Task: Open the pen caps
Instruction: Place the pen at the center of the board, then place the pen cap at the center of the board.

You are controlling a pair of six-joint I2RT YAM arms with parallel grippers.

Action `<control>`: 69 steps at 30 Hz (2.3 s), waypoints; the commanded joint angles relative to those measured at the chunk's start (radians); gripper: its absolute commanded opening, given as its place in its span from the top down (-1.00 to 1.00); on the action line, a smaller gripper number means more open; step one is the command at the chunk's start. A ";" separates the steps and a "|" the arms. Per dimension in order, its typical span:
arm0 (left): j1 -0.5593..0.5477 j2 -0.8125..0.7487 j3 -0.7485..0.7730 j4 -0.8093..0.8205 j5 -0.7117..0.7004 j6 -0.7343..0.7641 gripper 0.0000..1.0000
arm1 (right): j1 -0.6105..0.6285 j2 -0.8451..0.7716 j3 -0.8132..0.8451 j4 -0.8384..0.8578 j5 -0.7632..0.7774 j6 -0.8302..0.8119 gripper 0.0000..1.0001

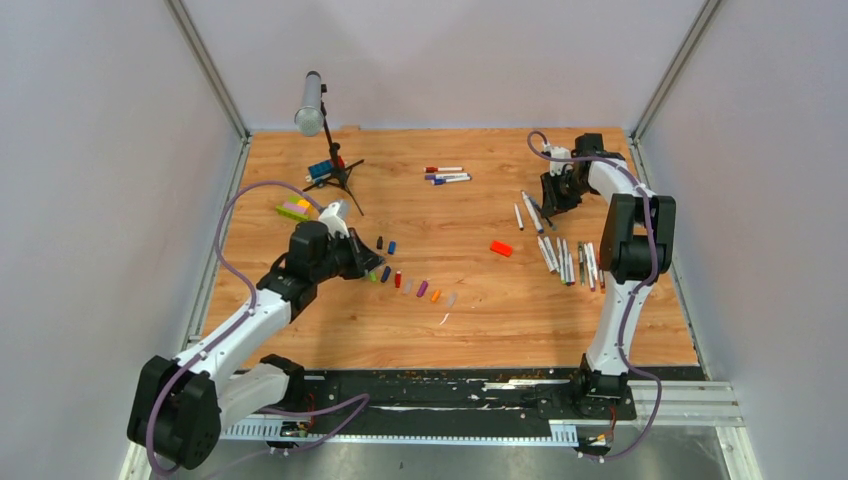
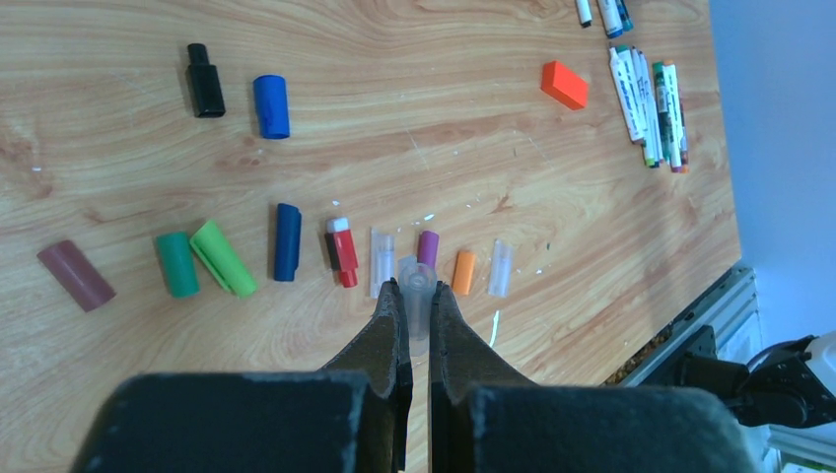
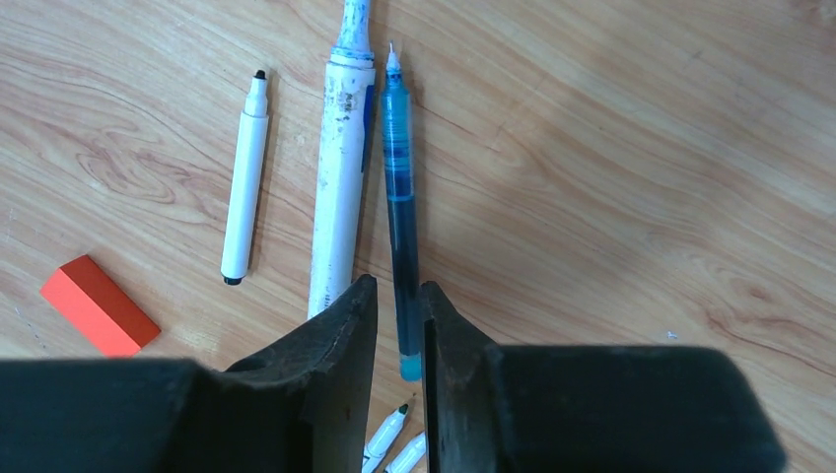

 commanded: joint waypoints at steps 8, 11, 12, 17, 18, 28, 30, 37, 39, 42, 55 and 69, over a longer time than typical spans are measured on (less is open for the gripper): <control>-0.100 0.076 0.127 -0.040 -0.067 0.098 0.94 | -0.008 -0.090 -0.018 -0.006 -0.020 0.023 0.50; -0.138 0.119 0.173 -0.074 -0.114 0.131 0.93 | -0.017 -0.153 -0.056 -0.007 -0.060 0.020 0.49; -0.155 0.135 0.190 -0.087 -0.133 0.141 0.93 | -0.020 -0.178 -0.076 -0.009 -0.081 0.015 0.48; -0.210 0.236 0.280 -0.131 -0.222 0.178 0.92 | -0.024 -0.328 -0.206 -0.037 -0.202 -0.016 0.48; -0.219 0.258 0.297 -0.135 -0.236 0.186 0.92 | -0.025 -0.360 -0.239 -0.033 -0.222 -0.019 0.48; -0.256 0.521 0.483 -0.231 -0.371 0.230 0.91 | -0.067 -0.590 -0.505 0.105 -0.365 -0.034 0.48; -0.258 0.567 0.517 -0.253 -0.392 0.233 0.90 | -0.087 -0.596 -0.518 0.115 -0.390 -0.027 0.48; -0.257 0.731 0.643 -0.343 -0.428 0.288 0.86 | -0.111 -0.585 -0.535 0.123 -0.439 -0.015 0.47; -0.258 0.767 0.670 -0.368 -0.447 0.300 0.85 | -0.112 -0.585 -0.537 0.123 -0.450 -0.014 0.47; -0.257 0.807 0.705 -0.403 -0.468 0.311 0.75 | -0.113 -0.584 -0.539 0.125 -0.456 -0.013 0.47; -0.258 0.800 0.736 -0.430 -0.463 0.321 0.29 | -0.113 -0.581 -0.543 0.125 -0.465 -0.016 0.47; -0.255 0.291 0.349 -0.157 -0.420 0.284 -0.31 | 0.002 -0.502 -0.374 0.083 -0.446 -0.046 0.45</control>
